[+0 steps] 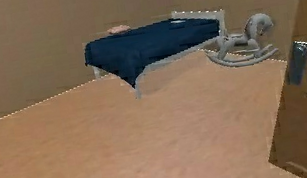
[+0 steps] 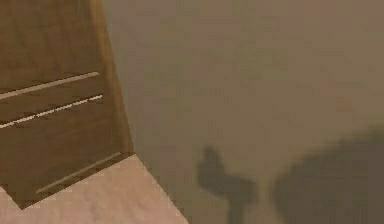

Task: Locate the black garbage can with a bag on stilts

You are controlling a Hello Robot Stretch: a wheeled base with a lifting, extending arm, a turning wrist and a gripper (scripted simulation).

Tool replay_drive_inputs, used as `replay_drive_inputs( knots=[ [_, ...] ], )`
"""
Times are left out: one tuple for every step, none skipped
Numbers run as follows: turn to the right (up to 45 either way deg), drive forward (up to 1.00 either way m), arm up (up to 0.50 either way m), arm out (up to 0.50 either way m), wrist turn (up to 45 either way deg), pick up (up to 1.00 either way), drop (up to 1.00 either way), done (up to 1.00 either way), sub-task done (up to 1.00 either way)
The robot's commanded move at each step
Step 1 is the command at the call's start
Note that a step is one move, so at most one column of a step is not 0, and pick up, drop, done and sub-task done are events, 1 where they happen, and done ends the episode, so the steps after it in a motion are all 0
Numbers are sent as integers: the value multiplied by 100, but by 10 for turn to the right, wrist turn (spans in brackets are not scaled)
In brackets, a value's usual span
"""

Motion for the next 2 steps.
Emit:
replay_drive_inputs(
  knots=[
    [0, 50, 0, 0, 0, 0, 0, 0, 0],
    [150, 0, 0, 0, 0, 0, 0, 0, 0]
  ],
)
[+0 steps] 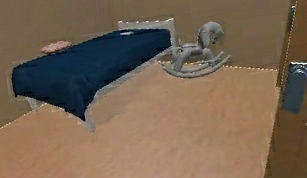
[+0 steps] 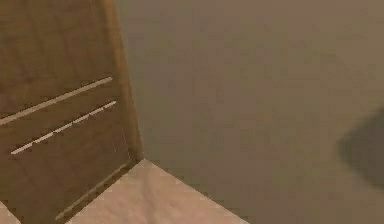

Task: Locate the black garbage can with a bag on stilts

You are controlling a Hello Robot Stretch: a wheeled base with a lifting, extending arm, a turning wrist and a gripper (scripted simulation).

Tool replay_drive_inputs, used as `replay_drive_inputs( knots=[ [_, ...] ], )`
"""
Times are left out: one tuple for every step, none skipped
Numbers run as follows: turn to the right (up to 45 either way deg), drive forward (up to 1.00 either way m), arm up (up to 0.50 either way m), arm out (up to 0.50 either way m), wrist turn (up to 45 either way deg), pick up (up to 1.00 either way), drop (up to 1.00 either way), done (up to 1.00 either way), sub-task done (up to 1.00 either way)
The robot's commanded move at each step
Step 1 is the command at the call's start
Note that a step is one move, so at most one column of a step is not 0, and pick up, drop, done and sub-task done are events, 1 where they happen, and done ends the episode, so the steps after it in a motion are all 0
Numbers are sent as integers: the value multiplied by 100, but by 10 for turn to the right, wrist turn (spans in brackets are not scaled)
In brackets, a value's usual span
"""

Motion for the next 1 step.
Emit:
replay_drive_inputs(
  knots=[
    [0, 90, 0, 0, 0, 0, 0, 0, 0]
  ],
)
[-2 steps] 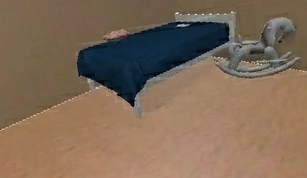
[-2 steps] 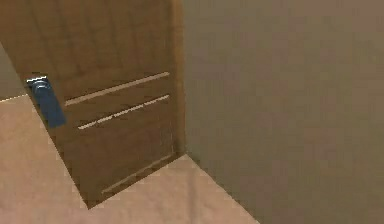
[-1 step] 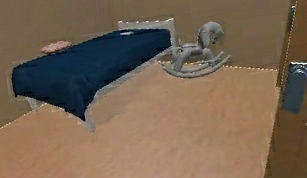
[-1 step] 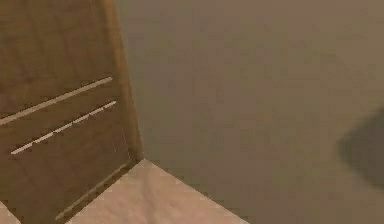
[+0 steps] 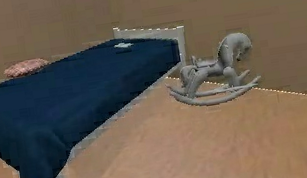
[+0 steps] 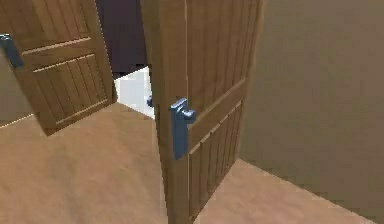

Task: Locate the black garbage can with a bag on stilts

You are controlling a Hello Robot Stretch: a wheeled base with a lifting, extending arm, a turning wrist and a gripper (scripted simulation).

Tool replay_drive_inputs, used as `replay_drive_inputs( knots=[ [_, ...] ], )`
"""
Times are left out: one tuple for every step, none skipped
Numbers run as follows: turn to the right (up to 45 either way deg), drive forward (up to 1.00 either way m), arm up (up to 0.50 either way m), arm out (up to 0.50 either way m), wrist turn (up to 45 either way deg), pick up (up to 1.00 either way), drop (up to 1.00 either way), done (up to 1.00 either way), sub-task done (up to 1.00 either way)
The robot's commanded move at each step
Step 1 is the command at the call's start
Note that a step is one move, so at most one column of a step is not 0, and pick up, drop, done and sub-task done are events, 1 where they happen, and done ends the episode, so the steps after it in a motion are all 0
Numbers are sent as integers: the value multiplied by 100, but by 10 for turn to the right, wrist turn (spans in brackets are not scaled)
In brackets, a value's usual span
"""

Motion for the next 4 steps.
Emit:
replay_drive_inputs(
  knots=[
    [330, 0, 0, 0, 0, 0, 0, 0, 0],
    [0, 85, 0, 0, 0, 0, 0, 0, 0],
    [330, 0, 0, 0, 0, 0, 0, 0, 0],
    [0, 60, 0, 0, 0, 0, 0, 0, 0]
  ],
)
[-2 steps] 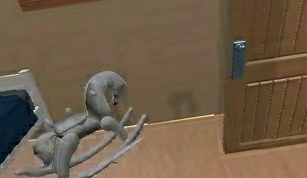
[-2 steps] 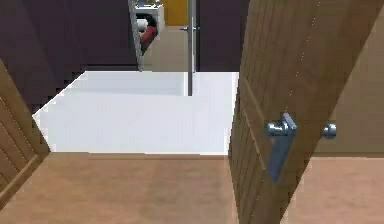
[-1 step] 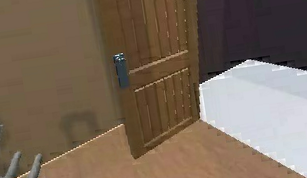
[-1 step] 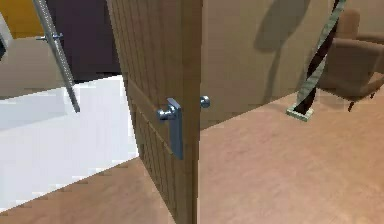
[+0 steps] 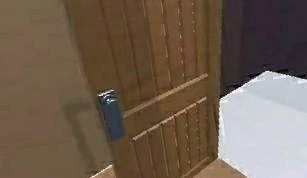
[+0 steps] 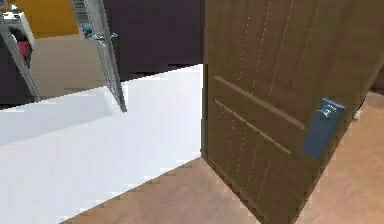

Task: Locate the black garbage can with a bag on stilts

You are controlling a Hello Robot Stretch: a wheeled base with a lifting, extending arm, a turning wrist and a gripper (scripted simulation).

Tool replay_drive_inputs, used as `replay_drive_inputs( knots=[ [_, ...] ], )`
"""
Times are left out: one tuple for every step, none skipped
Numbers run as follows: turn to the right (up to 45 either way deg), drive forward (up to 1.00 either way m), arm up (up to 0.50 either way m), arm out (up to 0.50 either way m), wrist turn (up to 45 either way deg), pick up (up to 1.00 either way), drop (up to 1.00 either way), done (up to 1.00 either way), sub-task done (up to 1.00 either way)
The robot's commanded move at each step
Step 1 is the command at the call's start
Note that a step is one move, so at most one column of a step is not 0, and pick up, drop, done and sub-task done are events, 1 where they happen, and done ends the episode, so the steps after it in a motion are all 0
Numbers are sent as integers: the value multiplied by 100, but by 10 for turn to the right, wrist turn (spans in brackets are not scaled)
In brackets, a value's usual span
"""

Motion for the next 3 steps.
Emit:
replay_drive_inputs(
  knots=[
    [450, 0, 0, 0, 0, 0, 0, 0, 0],
    [300, 0, 0, 0, 0, 0, 0, 0, 0],
    [0, 100, 0, 0, 0, 0, 0, 0, 0]
  ],
)
